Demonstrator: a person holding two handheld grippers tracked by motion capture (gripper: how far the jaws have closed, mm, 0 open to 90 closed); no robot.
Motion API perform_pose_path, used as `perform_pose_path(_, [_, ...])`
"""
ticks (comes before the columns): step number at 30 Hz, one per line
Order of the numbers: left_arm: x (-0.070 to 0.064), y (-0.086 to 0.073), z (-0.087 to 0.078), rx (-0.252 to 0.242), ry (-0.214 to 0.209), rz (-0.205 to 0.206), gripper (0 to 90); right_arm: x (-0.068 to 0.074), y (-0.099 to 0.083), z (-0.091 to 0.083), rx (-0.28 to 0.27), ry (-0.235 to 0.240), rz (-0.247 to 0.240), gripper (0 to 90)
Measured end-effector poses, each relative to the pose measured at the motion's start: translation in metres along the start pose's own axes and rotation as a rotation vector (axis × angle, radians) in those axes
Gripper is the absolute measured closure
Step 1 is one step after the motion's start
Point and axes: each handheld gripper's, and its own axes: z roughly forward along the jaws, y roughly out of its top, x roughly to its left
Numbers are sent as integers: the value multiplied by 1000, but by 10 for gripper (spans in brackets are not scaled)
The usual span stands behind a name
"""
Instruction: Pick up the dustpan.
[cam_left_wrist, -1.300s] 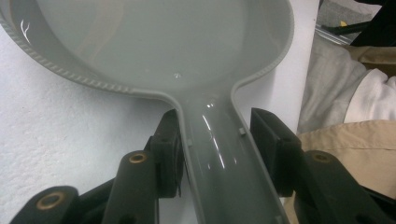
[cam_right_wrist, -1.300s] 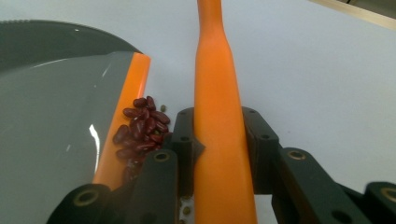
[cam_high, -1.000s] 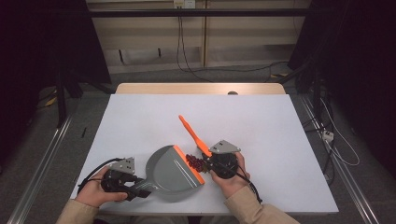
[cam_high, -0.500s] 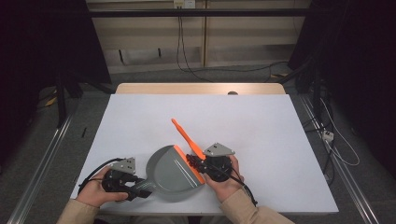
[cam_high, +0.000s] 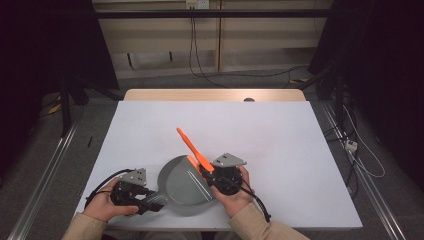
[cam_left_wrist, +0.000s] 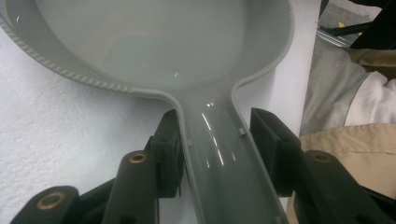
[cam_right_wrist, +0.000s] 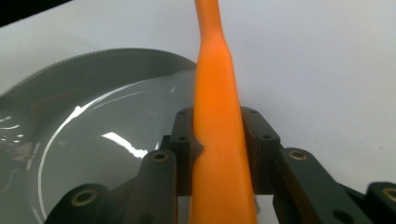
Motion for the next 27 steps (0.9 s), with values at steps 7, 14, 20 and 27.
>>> perform_pose_path(7, [1,-2,2,-6,-12,-4,571,6,3,4,-13,39,10,699])
perform_pose_path(14, [1,-3,2,13,7,-2,573,15,12,8,-39,68,4,704])
perform_pose_path(20, [2,-4,3,-3,-12,-6,574,23,18,14,-54,121,21,708])
perform_pose_path(27, [2,-5,2,17,10,0,577,11,27,3,-113,116,36,709])
